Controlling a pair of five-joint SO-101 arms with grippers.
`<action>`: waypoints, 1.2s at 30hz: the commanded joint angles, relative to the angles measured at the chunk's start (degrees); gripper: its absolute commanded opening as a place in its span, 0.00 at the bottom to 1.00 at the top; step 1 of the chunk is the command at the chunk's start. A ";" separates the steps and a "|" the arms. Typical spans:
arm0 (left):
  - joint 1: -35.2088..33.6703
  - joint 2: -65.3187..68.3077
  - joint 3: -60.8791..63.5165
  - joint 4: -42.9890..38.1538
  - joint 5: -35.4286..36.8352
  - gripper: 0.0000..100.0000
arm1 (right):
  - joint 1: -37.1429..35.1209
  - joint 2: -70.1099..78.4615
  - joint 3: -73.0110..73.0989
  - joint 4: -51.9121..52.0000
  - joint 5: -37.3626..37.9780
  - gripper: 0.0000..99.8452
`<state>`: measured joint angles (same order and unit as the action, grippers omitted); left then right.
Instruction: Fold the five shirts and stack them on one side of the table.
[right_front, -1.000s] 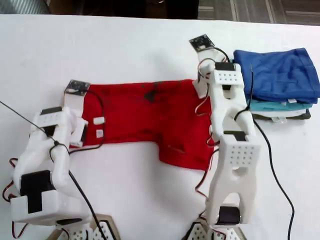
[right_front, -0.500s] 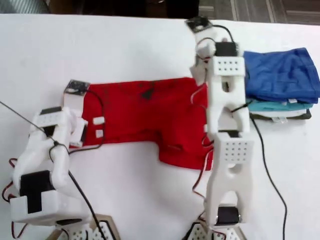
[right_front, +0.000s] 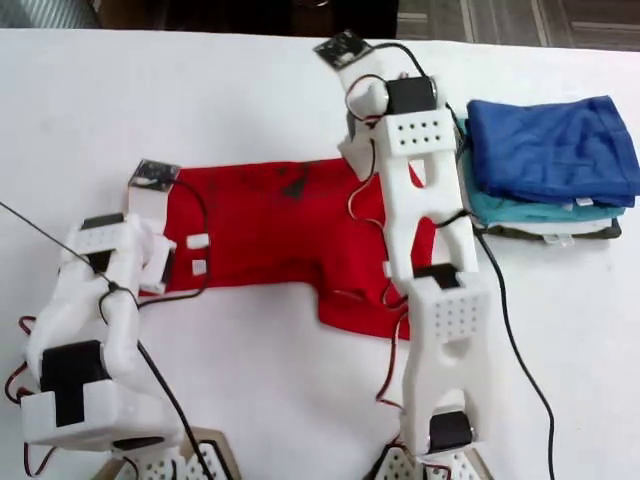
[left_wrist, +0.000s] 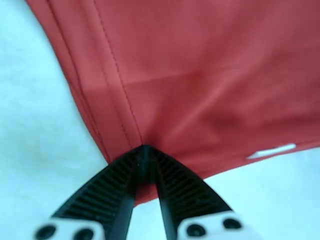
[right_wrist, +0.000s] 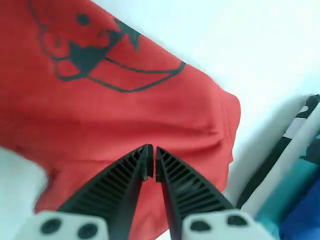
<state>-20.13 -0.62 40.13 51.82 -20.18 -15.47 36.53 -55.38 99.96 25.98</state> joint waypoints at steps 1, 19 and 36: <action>-1.05 -1.14 0.04 -1.23 -0.44 0.03 | -2.59 -13.41 6.95 1.19 -0.53 0.02; -1.05 -1.14 0.04 -1.14 -0.53 0.03 | -3.21 -50.95 81.23 -34.86 -3.34 0.02; -1.05 -1.14 0.04 -1.14 -0.53 0.03 | -4.09 -50.95 97.41 -45.93 -3.69 0.02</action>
<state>-20.13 -0.62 40.13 51.82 -20.18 -18.81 -11.03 41.93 55.38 22.73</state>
